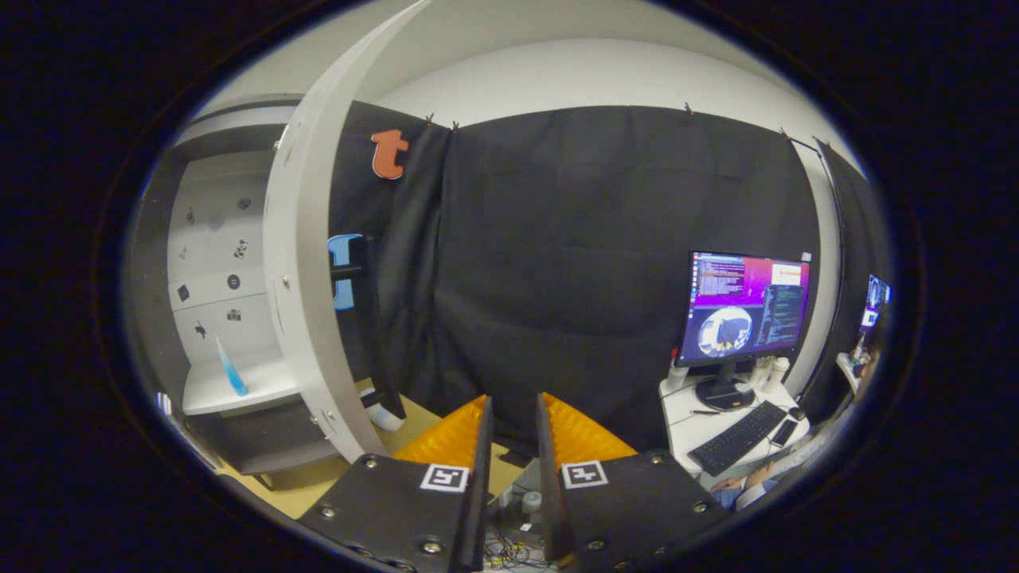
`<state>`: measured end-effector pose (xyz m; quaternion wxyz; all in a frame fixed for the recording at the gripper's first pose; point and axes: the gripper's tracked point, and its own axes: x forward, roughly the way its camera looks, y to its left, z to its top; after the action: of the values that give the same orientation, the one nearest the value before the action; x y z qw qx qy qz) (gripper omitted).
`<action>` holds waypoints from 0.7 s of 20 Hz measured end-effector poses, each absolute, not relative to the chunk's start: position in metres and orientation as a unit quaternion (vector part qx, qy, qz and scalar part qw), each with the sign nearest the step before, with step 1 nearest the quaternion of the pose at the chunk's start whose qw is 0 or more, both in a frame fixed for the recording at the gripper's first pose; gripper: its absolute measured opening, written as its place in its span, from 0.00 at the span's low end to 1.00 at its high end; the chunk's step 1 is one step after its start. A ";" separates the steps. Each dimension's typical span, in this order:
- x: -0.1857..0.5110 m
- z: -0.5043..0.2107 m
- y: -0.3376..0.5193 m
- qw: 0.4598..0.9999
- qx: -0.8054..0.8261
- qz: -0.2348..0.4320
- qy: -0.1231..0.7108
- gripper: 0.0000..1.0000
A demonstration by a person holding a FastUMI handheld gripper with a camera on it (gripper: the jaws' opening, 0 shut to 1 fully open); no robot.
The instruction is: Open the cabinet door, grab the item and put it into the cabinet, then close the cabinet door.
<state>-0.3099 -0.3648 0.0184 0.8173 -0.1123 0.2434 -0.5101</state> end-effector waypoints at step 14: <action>-0.282 -0.003 -0.378 0.840 -0.079 -0.478 0.246 0.76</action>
<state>-0.2824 -0.3782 -0.0028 0.8395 -0.0785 0.2463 -0.4779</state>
